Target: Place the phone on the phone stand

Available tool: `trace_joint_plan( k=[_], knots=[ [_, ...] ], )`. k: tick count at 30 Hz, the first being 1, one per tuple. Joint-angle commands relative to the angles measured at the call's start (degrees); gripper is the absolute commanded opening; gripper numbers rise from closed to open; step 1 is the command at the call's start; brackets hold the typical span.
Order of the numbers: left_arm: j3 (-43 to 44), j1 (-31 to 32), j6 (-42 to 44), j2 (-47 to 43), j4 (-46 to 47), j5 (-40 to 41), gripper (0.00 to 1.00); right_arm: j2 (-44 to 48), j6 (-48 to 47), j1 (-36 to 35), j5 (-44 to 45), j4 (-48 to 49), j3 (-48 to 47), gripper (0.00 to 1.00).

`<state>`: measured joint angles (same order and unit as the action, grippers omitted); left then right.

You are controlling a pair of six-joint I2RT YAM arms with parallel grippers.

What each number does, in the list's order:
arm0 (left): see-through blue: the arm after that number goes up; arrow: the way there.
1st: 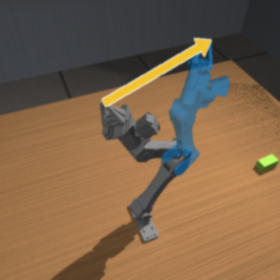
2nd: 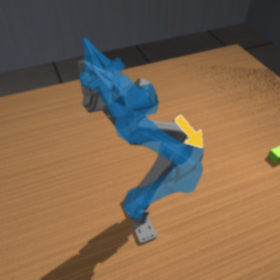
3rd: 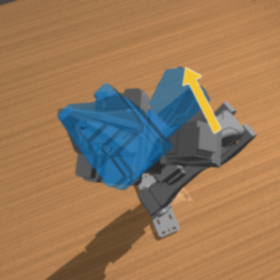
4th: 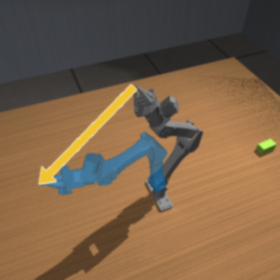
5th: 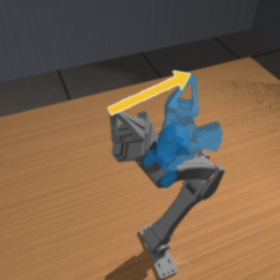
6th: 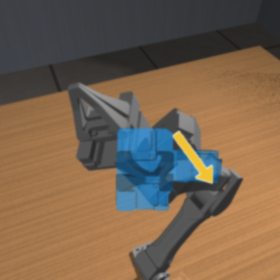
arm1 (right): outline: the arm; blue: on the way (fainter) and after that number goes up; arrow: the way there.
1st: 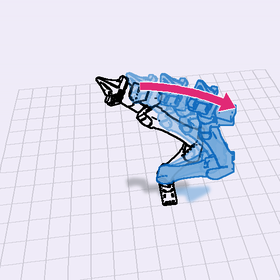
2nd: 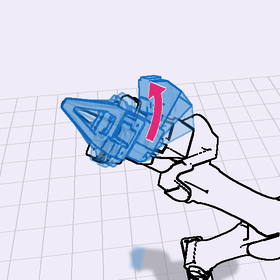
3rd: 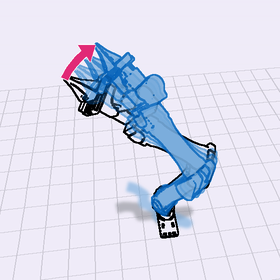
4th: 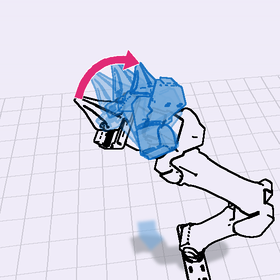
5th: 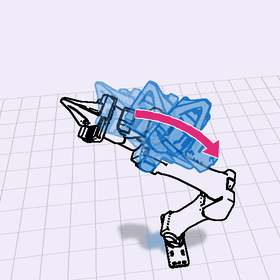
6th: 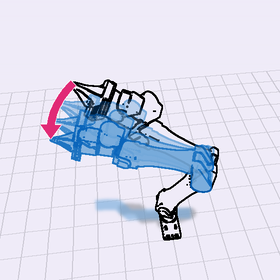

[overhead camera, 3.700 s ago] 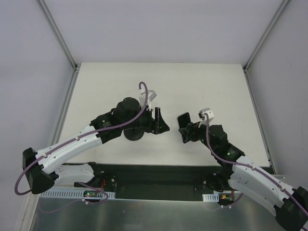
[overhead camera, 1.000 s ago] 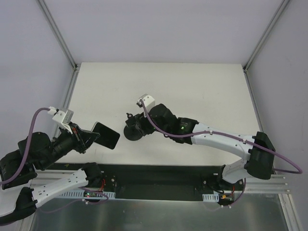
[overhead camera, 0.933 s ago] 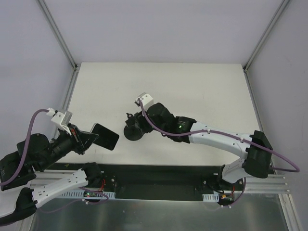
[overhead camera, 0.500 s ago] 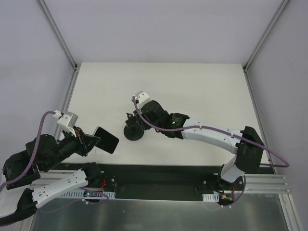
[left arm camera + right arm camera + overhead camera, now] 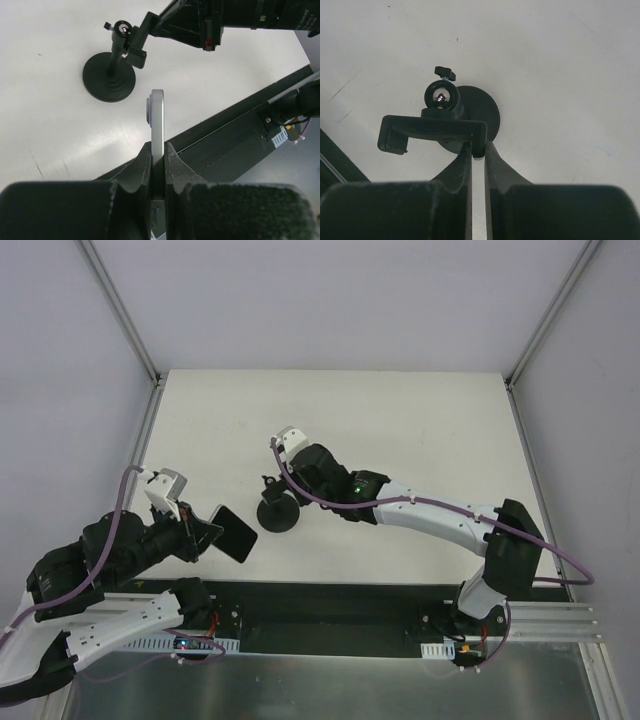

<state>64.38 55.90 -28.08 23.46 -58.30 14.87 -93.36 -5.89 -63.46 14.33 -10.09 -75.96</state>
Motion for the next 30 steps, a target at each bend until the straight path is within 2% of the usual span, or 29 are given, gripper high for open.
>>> trace_joint_plan(
  k=[1, 7, 12, 13, 18, 22, 26, 30],
  knots=[
    [-2.41, 0.18, 0.82, 2.02, 10.3, -4.67, 0.0, 1.77, -0.88, 0.09, -0.79, 1.39, -1.56, 0.01],
    [-5.58, 0.18, 9.59, 6.67, 24.96, -14.78, 0.0, 9.68, -1.66, 0.62, -5.26, -0.01, 4.93, 0.01],
    [-4.0, 0.18, 17.86, 15.29, 33.67, -24.53, 0.0, 17.15, -3.6, 3.08, -10.1, -0.46, 10.57, 0.01],
    [-4.61, 0.18, 19.1, 16.25, 38.83, -28.28, 0.0, 17.94, -4.3, 3.52, -11.94, -0.2, 11.44, 0.01],
    [-5.76, 0.17, 29.19, 23.11, 50.9, -41.22, 0.0, 21.73, -5.8, 8.96, -24.41, 2.78, 16.19, 0.01],
    [-6.81, 0.18, 36.41, 26.37, 55.22, -45.1, 0.0, 22.26, -7.9, 11.69, -31.63, 2.88, 17.78, 0.01],
    [-6.81, -0.44, 41.51, 29.7, 55.14, -45.89, 0.0, 22.35, -9.57, 13.18, -34.98, 2.79, 18.04, 0.01],
    [-5.94, -3.68, 44.24, 32.52, 53.92, -50.28, 0.0, 22.35, -10.98, 13.54, -37.88, 2.35, 17.78, 0.01]
  ],
)
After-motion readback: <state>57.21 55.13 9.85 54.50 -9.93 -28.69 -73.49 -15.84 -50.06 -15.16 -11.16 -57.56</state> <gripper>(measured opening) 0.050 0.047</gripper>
